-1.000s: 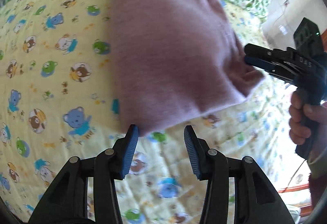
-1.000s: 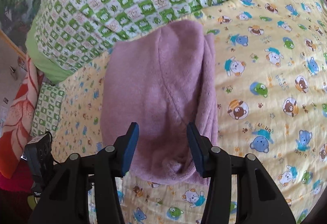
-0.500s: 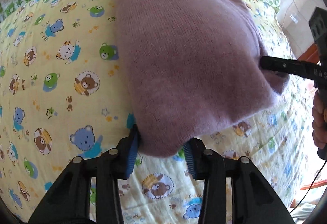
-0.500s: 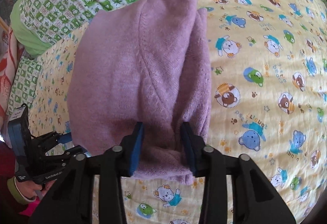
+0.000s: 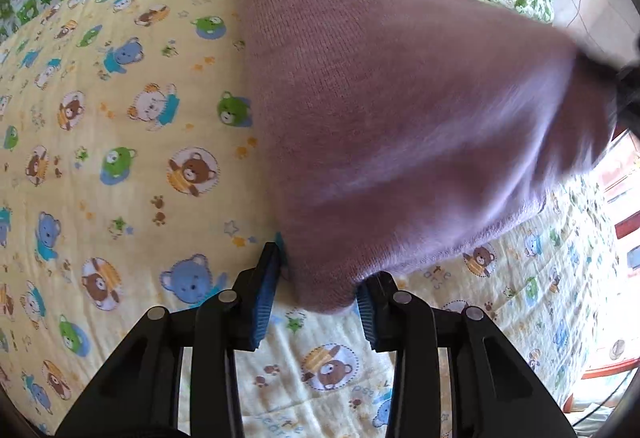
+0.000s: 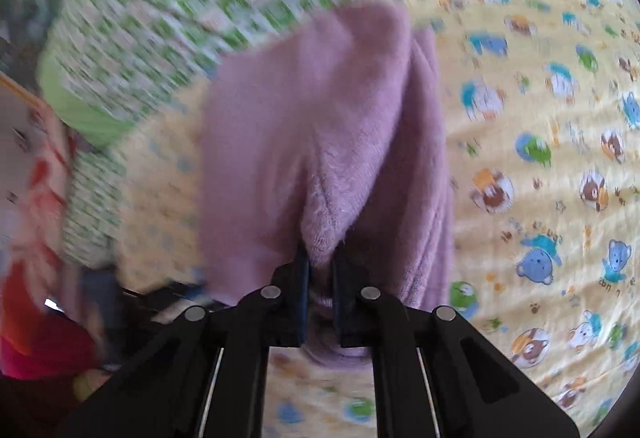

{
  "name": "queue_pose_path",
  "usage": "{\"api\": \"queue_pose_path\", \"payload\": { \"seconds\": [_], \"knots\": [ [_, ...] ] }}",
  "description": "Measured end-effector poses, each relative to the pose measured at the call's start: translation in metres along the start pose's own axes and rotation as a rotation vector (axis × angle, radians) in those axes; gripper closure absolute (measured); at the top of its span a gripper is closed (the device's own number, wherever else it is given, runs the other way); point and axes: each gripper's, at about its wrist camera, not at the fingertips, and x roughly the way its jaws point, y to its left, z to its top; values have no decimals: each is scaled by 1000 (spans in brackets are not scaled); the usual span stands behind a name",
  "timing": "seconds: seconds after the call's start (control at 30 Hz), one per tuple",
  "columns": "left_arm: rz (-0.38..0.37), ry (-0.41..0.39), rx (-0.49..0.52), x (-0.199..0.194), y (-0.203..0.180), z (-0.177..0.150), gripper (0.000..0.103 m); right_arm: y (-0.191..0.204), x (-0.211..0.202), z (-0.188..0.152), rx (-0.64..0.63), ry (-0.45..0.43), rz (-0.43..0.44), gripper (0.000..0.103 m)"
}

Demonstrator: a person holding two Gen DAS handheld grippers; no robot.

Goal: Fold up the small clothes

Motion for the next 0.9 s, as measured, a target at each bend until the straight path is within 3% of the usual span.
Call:
{"api": "queue_pose_path", "payload": {
  "seconds": [0.1, 0.2, 0.3, 0.43, 0.5, 0.57, 0.63, 0.7, 0.73, 0.77, 0.9],
  "knots": [
    [-19, -11, -6, -6, 7, 0, 66, 9, -37, 6, -32, -92, 19, 94],
    [-4, 3, -9, -6, 8, 0, 68, -14, -18, -4, -10, -30, -65, 94],
    [-21, 18, -30, -4, 12, -1, 68, -51, 7, -25, 79, 17, -87, 94],
    [-31, 26, -16, -4, 16, -5, 68, -76, 18, -44, 171, 7, -55, 93],
    [-40, 27, -15, -6, 18, -5, 68, -73, 16, -49, 179, -10, -50, 90],
    [-49, 30, -18, -5, 17, -8, 68, -69, 11, -49, 202, -14, -42, 79],
    [-52, 32, -25, -5, 18, -9, 68, -64, 5, -53, 196, -33, -45, 78],
    [-50, 37, -26, -2, 18, -11, 68, -57, 8, -57, 126, -29, -118, 78],
    [-47, 40, -24, -1, 17, -11, 67, -57, 14, -57, 84, -9, -179, 89],
    [-45, 41, -21, -1, 17, -12, 66, -57, 18, -57, 56, 3, -221, 93],
    [-50, 51, -10, -4, 16, -12, 66, -58, 23, -53, 18, 13, -269, 94]
  ]
}}
